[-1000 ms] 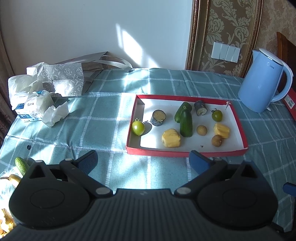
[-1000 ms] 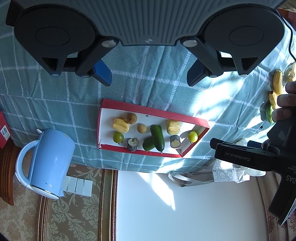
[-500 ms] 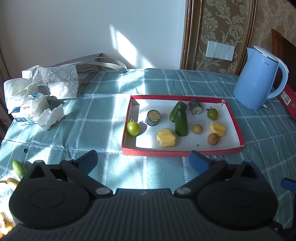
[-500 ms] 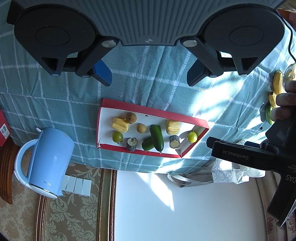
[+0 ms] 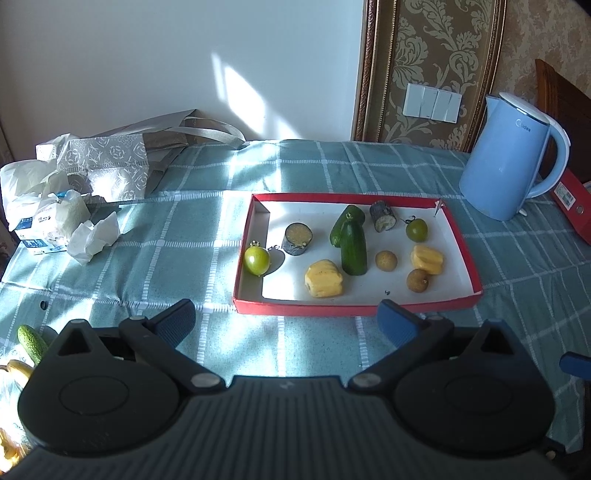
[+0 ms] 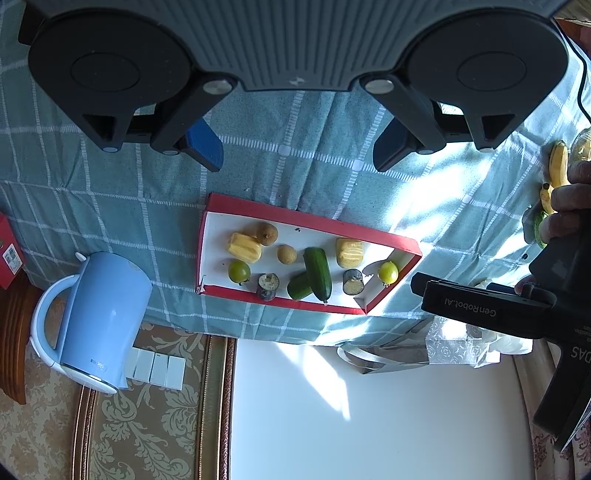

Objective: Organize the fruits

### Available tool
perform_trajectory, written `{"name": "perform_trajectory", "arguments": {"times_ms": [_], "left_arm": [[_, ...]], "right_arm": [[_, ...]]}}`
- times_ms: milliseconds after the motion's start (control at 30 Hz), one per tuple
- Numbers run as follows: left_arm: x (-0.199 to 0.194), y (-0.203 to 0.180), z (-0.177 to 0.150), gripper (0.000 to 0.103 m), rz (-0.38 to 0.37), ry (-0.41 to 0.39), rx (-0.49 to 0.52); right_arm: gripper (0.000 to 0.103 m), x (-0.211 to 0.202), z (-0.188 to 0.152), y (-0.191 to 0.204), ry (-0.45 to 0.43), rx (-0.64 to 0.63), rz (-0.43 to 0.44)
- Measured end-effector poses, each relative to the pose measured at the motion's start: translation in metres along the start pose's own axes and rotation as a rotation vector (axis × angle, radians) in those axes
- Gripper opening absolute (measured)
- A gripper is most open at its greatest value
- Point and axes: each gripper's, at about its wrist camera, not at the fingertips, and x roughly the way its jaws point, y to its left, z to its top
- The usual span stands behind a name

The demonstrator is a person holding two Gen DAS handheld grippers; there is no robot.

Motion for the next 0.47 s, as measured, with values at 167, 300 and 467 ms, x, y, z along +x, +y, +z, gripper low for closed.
{"name": "perform_trajectory", "arguments": {"times_ms": [167, 300, 467], "left_arm": [[-0.0001, -0.0022, 0.001, 0.103, -0.004, 0.0, 0.001], [0.0017, -0.0012, 0.0003, 0.103, 0.003, 0.008, -0.007], [-0.002, 0.0042, -0.0006, 0.103, 0.015, -0.031, -0.041]], "right_arm": [[0.088, 0.0, -0.001, -0.0011, 0.001, 0.004, -0.002], [0.088, 0.0002, -0.0015, -0.0023, 0.003, 0.009, -0.002], [0.089, 0.001, -0.002, -0.0024, 0.004, 0.01, -0.001]]}}
